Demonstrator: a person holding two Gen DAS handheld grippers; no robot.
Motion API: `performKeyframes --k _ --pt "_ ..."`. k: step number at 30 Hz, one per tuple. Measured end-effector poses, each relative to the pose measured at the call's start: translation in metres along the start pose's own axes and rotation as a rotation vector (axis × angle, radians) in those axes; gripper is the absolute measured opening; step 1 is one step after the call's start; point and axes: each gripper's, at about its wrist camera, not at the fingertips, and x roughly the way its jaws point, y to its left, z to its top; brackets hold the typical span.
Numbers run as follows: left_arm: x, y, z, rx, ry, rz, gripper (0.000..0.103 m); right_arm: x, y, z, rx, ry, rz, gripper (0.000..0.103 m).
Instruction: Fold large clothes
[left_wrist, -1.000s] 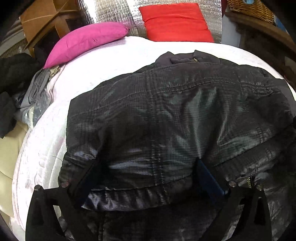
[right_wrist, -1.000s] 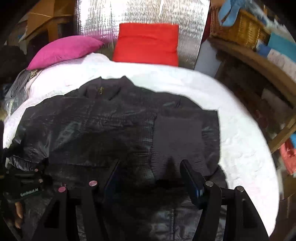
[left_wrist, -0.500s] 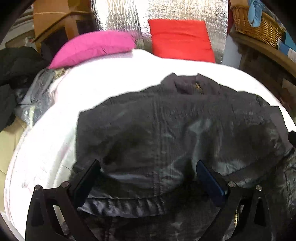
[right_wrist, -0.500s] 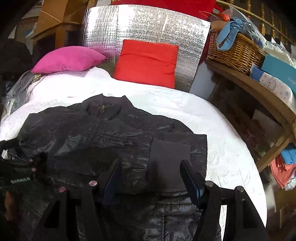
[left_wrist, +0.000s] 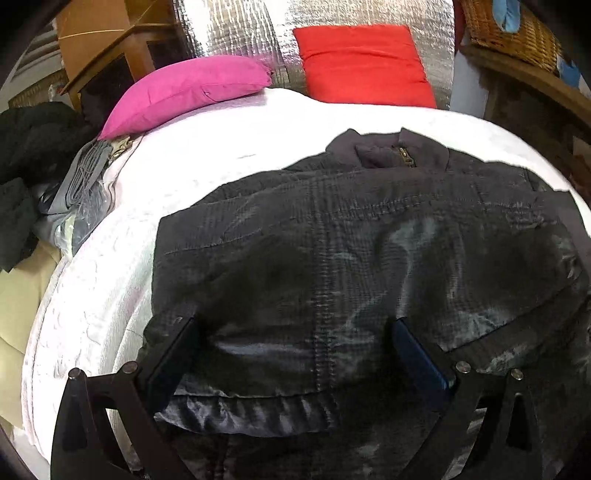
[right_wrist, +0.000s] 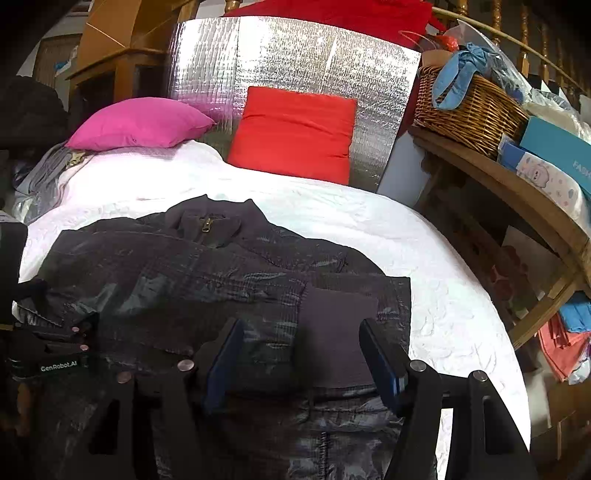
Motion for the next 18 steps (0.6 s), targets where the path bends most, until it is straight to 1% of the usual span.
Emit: performKeyframes --k 4,5,6,7,8,9,11,12,14,16,18 --pt "-0.019 0.007 0.006 -0.029 -0.081 -0.008 0.103 0.004 0.0 0.0 0.0 0.009 -0.001 0.069" --pt "-0.023 0.009 0.008 -0.034 -0.101 0.002 0.103 0.008 0.0 0.001 0.0 0.021 0.006 0.069" --pt "-0.023 0.011 0.009 -0.032 -0.103 0.017 0.103 0.015 -0.002 0.001 0.008 0.041 0.021 0.069" --pt "-0.021 0.012 0.009 -0.029 -0.093 0.032 0.103 0.022 -0.004 0.002 0.022 0.062 0.038 0.069" --pt "-0.014 0.015 0.009 -0.03 -0.067 0.05 0.103 0.032 -0.008 0.002 0.044 0.093 0.063 0.069" --pt "-0.007 0.017 0.008 -0.035 -0.038 0.056 0.103 0.047 -0.013 0.002 0.073 0.142 0.115 0.069" --pt "0.011 0.018 0.004 -0.027 0.055 0.057 0.103 0.073 -0.022 0.0 0.125 0.227 0.217 0.069" --pt "0.018 0.017 0.002 -0.02 0.092 0.043 0.103 0.086 -0.026 -0.003 0.141 0.268 0.25 0.069" --pt "0.016 0.015 0.002 -0.005 0.076 0.052 0.103 0.093 -0.03 -0.005 0.147 0.276 0.282 0.069" --pt "0.006 0.013 0.005 0.012 0.051 0.039 0.103 0.089 -0.04 0.0 0.164 0.278 0.329 0.069" --pt "-0.006 0.016 0.007 -0.003 0.009 0.019 0.103 0.079 -0.06 0.005 0.241 0.242 0.374 0.069"
